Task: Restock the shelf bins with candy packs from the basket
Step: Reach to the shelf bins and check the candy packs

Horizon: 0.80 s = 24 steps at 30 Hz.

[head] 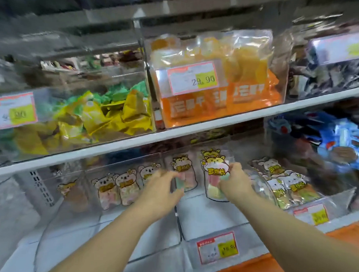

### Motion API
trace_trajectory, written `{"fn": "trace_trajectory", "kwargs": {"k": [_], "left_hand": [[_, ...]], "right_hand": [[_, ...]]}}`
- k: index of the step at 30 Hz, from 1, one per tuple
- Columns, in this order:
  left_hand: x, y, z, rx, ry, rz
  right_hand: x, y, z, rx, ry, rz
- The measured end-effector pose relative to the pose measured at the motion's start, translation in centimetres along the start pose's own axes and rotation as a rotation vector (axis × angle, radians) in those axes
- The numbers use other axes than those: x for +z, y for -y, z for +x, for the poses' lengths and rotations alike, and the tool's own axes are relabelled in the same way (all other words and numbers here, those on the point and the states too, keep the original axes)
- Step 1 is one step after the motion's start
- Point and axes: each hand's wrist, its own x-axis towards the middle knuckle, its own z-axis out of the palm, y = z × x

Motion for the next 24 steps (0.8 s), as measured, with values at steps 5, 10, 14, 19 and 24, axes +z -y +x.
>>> {"fn": "trace_trajectory", "kwargs": {"k": [5,10,14,19,24], "left_hand": [[-0.3,0.1,5.7,0.014,0.162,0.290],[1.0,-1.4,10.1,0.131,0.387,0.669],[3.8,-3.1,11.5,0.119,0.572,0.693],[5.0,-4.8,11.9,0.139,0.684,0.644],[5.3,-3.7,12.8,0.142,0.679,0.600]], "right_hand": [[3.0,0.4,4.8,-0.001,0.005,-0.190],[5.5,-0.7,7.5,-0.031,-0.013,-0.327],[5.2,-1.0,9.1,0.017,-0.001,-0.445],[5.0,-0.4,8.2,-0.112,0.028,-0.745],[4.5,-0.9,8.5,-0.075,-0.012,-0.540]]}}
